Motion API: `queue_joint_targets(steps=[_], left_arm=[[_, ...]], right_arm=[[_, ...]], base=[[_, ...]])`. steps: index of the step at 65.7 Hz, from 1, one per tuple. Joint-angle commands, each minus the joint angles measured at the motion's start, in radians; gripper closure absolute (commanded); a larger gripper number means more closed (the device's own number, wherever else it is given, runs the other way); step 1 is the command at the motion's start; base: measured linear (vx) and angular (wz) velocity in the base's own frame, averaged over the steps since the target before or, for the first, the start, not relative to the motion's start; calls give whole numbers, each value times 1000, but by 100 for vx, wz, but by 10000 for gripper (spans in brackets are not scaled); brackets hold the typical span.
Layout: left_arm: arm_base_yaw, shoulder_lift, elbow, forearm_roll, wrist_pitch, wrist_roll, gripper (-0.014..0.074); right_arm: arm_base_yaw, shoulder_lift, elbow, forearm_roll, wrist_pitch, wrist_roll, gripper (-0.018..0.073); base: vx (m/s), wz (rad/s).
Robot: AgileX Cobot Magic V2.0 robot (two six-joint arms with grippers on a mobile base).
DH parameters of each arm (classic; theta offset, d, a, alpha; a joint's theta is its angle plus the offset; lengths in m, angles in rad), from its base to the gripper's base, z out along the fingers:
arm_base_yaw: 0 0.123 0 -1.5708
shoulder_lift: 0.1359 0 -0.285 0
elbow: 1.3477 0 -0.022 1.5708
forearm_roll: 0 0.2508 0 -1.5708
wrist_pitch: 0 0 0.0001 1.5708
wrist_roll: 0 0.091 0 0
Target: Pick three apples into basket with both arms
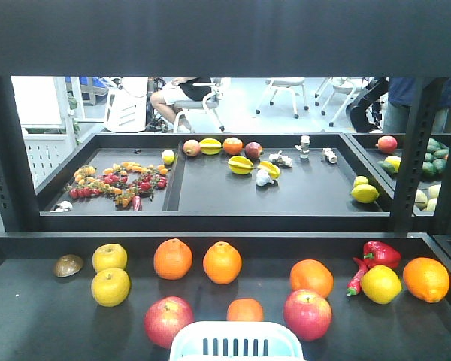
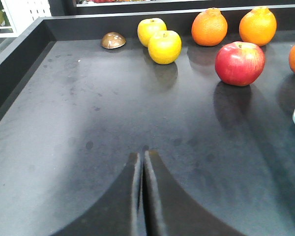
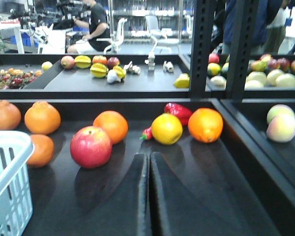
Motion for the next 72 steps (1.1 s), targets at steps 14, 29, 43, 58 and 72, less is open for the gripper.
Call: queue_joint_targets(steps=[14,29,43,58,72], left_arm=[[-5,7,-19,-4,-69,0,603],[-5,7,-19,-4,-69,0,603],[-5,7,-19,-4,-69,0,603],[-5,7,-19,-4,-69,0,603],[-5,7,-19,-4,-69,0,603]], right_arm=[[-6,-12,1,-31,-49,-26,564],[-6,-12,1,-30,92,-20,564],[-6,-12,1,-20,172,-9,564],[-6,-12,0,-18,173,-11,564],[-6,-12,0,-18,173,-12,564]], base=[[0,0],[0,0],[0,0],[0,0],[0,0]])
